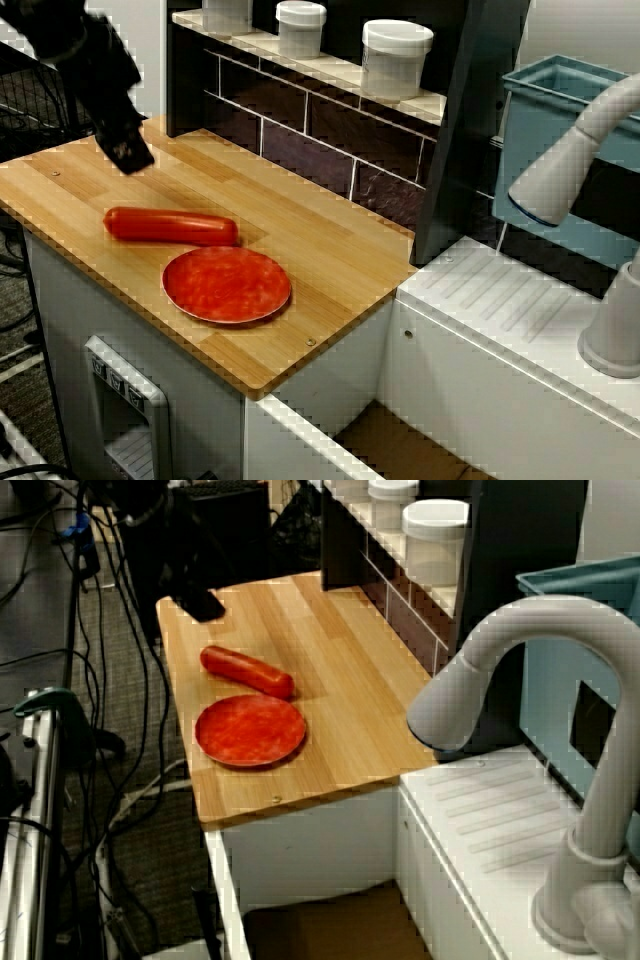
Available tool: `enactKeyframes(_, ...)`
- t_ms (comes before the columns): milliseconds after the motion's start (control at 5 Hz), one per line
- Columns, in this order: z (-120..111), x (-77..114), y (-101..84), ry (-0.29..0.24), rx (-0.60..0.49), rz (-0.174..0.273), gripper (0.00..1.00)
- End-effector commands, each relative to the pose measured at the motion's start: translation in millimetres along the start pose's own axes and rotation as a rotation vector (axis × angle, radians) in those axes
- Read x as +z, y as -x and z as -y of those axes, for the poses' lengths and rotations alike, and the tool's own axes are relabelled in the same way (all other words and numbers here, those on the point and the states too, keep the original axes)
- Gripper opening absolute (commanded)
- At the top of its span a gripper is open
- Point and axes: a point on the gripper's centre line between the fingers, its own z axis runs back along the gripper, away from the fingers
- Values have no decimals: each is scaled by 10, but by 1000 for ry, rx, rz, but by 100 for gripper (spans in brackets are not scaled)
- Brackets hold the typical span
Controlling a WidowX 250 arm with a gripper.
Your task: Put the object on the plate
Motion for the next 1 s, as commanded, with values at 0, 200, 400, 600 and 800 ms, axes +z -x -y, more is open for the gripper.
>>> enactKeyframes(0,-59,334,-209,53,-191,104,100)
enactKeyframes(200,25,154,-183,76,-271,89,100)
enactKeyframes(400,76,-27,-208,115,-333,55,100)
enactKeyframes(600,67,-123,-285,141,-366,-12,100)
enactKeyframes(800,104,-167,-313,122,-398,-39,100)
